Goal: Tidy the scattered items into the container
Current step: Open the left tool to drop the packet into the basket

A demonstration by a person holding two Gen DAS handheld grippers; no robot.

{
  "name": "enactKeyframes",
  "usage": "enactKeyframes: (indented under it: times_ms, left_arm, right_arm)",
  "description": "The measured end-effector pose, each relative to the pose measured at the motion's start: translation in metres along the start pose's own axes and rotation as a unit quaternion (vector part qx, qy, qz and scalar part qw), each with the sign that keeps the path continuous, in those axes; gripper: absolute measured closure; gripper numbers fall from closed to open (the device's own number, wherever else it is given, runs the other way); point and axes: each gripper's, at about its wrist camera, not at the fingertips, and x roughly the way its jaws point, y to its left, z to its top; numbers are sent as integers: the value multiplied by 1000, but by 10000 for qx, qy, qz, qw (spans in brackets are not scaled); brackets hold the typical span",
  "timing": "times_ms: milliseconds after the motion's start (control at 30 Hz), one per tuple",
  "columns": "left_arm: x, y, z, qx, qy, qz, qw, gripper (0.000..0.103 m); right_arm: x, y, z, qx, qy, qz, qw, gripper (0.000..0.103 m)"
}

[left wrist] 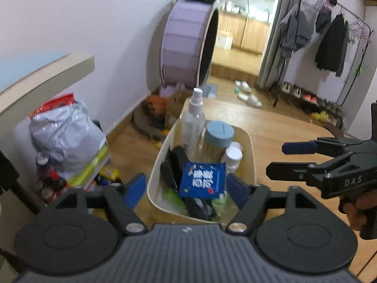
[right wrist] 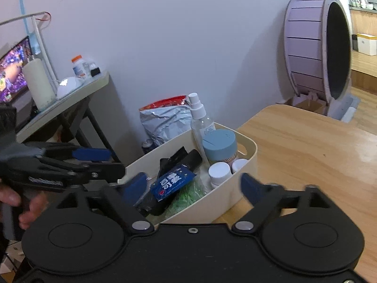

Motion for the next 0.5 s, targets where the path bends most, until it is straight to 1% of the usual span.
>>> enactKeyframes:
  times_ms: [67,167,233,367,500]
  left_arm:
    - [-8,-3,5,-16,-30,8,10000,8]
    - [-13,-5,9,-21,45,-42,10000,0]
    - [-13,-6,12,-23,269,-56,9996,0]
    - [-16,-10,11,147,426,39,9990,0]
    - [-17,-7,12,21,666,-15,9978,0]
  right_arm:
    - [-3,4,3,-29,97,-55,9999,8]
    - [-5,10,9,-74,316,-166,9993,2]
    - [-5,16,13,-115,498,-258,9984,1]
    - [-5,25,19,-205,815,-416,9956,0]
    - [-4,30,24,-213,1101,-592,9919,0]
